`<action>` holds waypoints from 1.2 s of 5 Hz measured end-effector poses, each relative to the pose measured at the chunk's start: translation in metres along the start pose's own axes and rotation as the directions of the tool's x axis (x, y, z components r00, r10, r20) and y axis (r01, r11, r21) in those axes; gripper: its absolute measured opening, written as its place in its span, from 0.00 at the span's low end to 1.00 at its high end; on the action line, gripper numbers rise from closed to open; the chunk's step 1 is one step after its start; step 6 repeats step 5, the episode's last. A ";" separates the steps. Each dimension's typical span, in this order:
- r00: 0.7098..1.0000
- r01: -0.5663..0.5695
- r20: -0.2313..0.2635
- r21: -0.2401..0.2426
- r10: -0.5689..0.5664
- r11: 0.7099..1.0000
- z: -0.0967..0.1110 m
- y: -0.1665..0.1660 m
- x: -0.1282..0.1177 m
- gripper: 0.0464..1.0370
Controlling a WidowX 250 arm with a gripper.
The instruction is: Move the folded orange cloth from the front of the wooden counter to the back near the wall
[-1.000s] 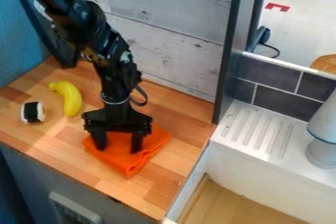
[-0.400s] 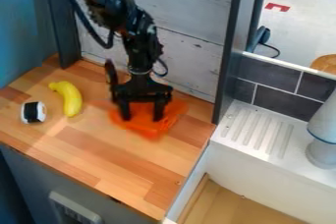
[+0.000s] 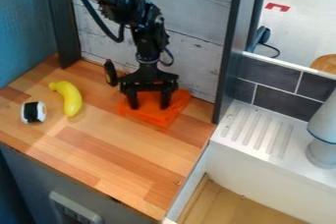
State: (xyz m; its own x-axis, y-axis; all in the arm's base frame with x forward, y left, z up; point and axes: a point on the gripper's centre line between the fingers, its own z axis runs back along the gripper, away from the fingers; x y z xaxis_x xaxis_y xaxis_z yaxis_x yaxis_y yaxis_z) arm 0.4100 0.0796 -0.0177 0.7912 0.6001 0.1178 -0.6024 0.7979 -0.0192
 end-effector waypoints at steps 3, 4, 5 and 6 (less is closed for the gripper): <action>0.955 -0.016 0.282 -0.267 0.095 0.963 0.119 0.064 -0.009 0.96; 0.949 -0.034 0.293 -0.278 0.118 0.960 0.178 0.111 -0.027 0.96; 0.983 -0.052 0.173 -0.041 0.058 0.998 0.166 0.150 -0.049 0.96; 0.983 -0.052 0.173 -0.041 0.058 0.998 0.166 0.150 -0.049 0.96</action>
